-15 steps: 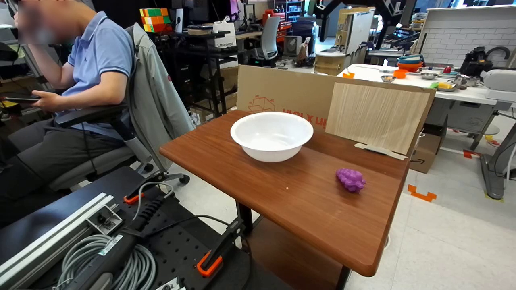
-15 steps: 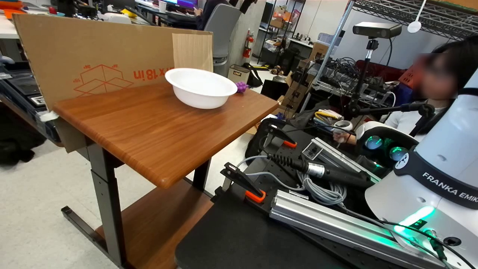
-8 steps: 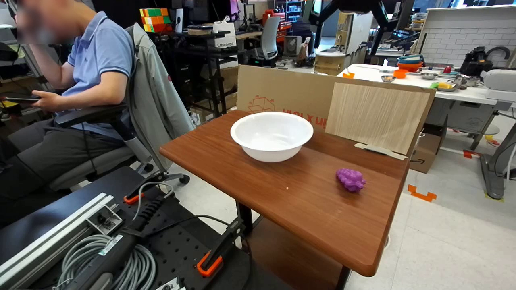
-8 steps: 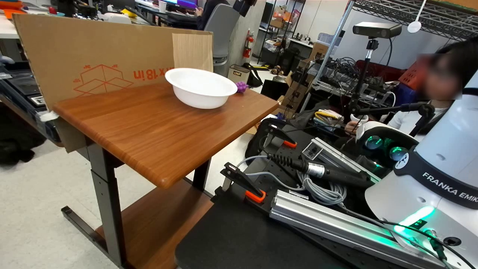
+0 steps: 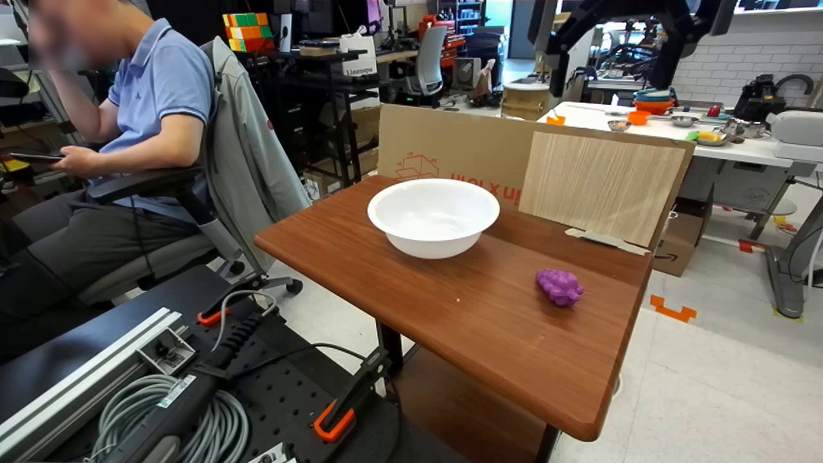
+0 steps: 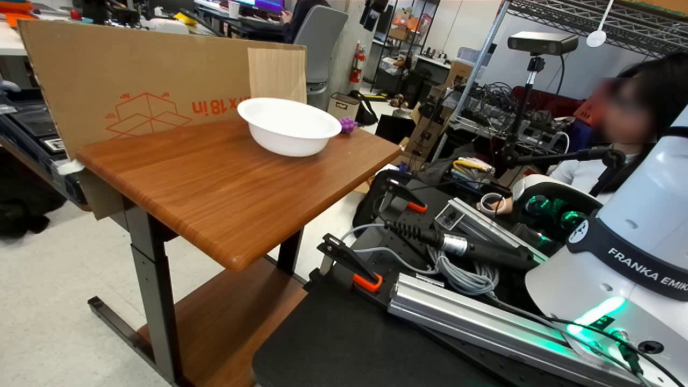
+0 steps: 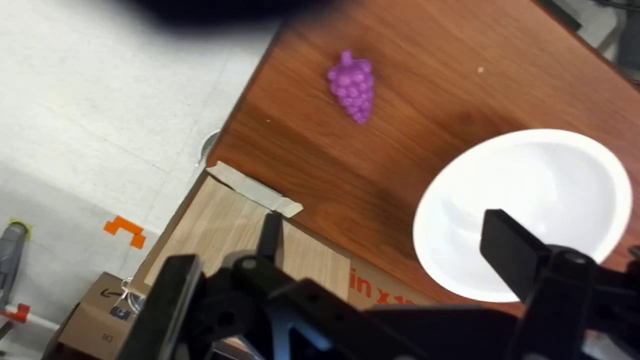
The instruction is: Put the purple object in the bowl
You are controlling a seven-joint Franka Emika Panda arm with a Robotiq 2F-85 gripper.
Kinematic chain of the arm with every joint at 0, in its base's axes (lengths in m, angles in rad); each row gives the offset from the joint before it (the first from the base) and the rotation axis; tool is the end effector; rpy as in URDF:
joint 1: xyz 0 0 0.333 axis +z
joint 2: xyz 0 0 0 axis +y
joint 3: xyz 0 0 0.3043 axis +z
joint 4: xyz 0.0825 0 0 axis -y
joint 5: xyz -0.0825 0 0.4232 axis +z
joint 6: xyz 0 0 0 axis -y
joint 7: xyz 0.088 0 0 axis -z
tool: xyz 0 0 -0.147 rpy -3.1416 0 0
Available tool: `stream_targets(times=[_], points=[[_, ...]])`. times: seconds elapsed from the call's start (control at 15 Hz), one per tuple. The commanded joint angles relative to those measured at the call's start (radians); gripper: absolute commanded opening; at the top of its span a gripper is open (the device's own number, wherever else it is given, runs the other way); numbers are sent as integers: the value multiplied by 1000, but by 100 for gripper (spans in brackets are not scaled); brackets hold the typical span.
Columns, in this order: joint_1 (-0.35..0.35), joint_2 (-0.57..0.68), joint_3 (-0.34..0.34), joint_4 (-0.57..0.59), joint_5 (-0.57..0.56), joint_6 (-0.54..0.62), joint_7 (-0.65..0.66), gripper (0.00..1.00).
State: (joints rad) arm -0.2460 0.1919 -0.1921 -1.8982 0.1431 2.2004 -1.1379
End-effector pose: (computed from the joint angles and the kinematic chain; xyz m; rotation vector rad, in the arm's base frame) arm 0.5950 -0.2652 0.3436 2.9599 0.9606 0.2191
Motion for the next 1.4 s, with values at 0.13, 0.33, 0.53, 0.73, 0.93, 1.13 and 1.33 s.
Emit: stream_targets(times=[0.13, 0.33, 0.53, 0.73, 0.93, 1.13, 1.33], points=[[37, 183, 36, 11, -138, 422, 149, 100], [52, 263, 44, 2, -175, 567, 295, 100], [59, 295, 49, -12, -213, 565, 409, 100], [39, 275, 77, -31, -232, 487, 442, 100], [11, 258, 109, -36, -220, 359, 394, 100], [-32, 255, 147, -21, -200, 198, 267, 100], [-30, 271, 131, 6, -240, 86, 156, 100]])
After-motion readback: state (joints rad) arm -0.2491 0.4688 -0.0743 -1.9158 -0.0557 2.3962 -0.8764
